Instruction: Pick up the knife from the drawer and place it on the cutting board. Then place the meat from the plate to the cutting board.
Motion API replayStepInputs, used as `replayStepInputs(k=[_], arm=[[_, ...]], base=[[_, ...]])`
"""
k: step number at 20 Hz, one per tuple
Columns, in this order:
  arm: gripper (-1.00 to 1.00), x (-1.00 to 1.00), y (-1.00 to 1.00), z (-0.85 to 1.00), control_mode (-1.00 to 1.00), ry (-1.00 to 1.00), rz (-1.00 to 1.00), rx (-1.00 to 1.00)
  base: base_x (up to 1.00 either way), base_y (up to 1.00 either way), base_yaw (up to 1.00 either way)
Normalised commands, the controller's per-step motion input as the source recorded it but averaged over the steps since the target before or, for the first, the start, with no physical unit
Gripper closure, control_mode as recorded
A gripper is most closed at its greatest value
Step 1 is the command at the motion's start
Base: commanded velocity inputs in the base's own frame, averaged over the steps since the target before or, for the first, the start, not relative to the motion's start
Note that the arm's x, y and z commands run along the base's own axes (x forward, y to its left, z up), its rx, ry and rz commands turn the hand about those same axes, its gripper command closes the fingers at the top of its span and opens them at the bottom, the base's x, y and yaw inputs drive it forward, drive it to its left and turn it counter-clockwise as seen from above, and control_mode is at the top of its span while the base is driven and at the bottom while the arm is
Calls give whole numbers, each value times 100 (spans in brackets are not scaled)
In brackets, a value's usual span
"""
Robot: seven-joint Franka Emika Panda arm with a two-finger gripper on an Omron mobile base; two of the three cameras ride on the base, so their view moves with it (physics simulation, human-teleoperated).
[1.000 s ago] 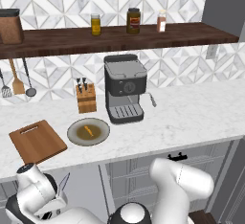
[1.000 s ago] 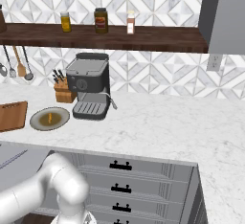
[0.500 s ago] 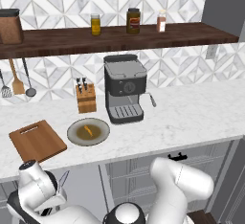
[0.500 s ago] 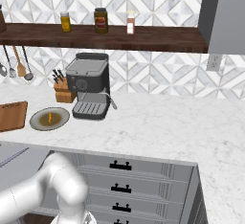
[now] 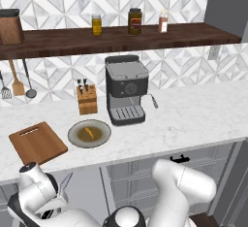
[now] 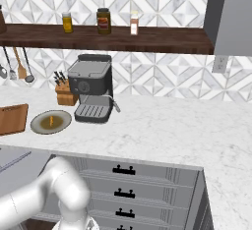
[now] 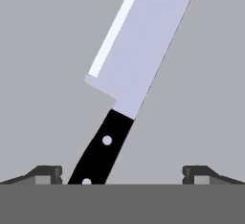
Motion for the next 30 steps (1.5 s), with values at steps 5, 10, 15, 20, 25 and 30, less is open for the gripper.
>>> replayStepInputs(k=[5,10,15,20,25,30], arm=[[-100,-30,-1,-17,-100,-10,-10,-6],[-100,-28,-19,-5,-100,-8,-8,-2],[-100,-16,-43,3,-100,0,-5,0],[-100,0,-19,39,-100,0,-3,0],[-100,0,18,23,-100,0,-6,0],[-100,-16,11,0,-100,0,-18,0]], base=[[0,0,0],[0,0,0],[0,0,0],[0,0,0],[0,0,0],[0,0,0]])
